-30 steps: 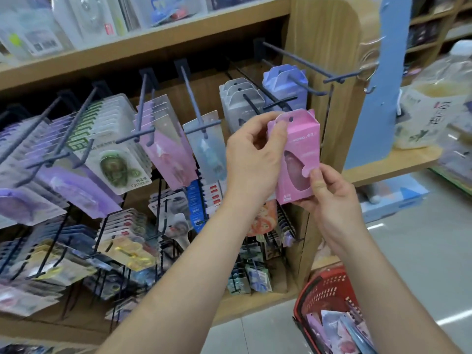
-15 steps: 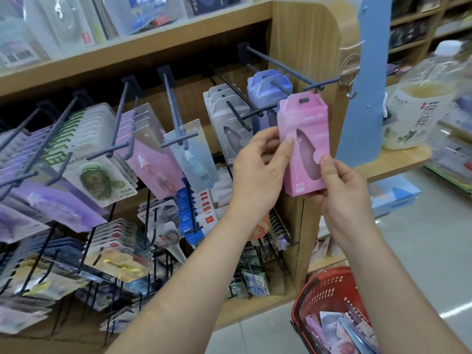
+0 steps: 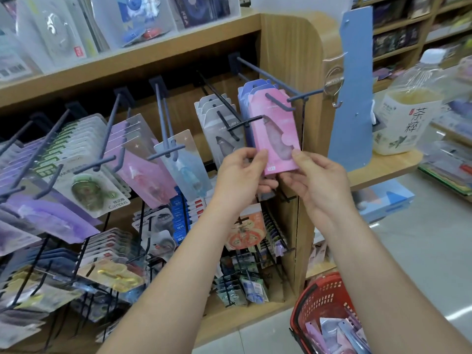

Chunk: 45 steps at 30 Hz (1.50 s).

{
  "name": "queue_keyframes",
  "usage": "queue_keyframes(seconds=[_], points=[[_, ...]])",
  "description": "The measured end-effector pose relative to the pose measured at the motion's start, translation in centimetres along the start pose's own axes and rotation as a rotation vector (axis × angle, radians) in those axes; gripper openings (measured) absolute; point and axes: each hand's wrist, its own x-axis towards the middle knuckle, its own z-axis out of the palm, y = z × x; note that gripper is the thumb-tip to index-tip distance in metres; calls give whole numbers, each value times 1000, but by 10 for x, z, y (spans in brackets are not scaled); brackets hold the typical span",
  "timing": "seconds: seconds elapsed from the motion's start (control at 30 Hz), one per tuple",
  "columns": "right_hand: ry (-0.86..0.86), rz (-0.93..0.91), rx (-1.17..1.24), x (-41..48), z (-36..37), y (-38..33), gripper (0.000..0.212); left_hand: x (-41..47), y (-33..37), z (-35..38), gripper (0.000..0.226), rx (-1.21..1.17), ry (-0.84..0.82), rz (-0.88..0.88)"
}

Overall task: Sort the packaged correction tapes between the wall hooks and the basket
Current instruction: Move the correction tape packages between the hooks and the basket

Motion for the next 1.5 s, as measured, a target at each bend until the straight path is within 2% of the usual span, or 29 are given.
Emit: queue_keyframes(seconds=[0.07, 0.13, 0.2, 0.27, 0.4, 0.5, 0.67, 0.77, 0.83, 0.93, 1.03, 1.23, 1.33, 1.5], points=[[-6, 42, 162, -2, 1, 0, 7, 12, 0, 5, 29, 19, 78, 16], [1, 52, 176, -6, -4, 0, 17, 24, -6, 9, 20, 93, 145, 36], [-1, 43, 69, -14, -14, -2, 22, 33, -13, 11, 9, 199, 206, 65], [-35, 44, -89, -24, -28, -3, 20, 38, -16, 8, 10, 268, 244, 74], [-69, 75, -430, -40, -60, 2, 17, 27, -22, -2, 30, 349, 222, 58], [-1, 68, -594, -51, -85, 12, 17, -1, -38, -5, 42, 405, 181, 124], [159, 66, -889, -74, -136, 30, 19, -33, -77, 5, 22, 329, -65, 227], [223, 97, -1131, -100, -172, 42, 16, -50, -95, 19, 24, 367, -260, 351], [239, 173, -1297, -119, -199, 52, 15, -60, -108, 32, 23, 370, -403, 366], [240, 347, -1506, -149, -242, 75, 26, -68, -140, 58, 22, 444, -577, 333], [279, 489, -1479, -177, -283, 103, 30, -76, -182, 93, 22, 533, -707, 285], [417, 619, -1244, -202, -372, 171, 35, -91, -277, 176, 23, 717, -895, 116], [511, 661, -1100, -191, -420, 210, 37, -91, -340, 221, 25, 832, -923, 33], [644, 750, -892, -142, -509, 299, 57, -85, -457, 296, 29, 950, -1014, -40]])
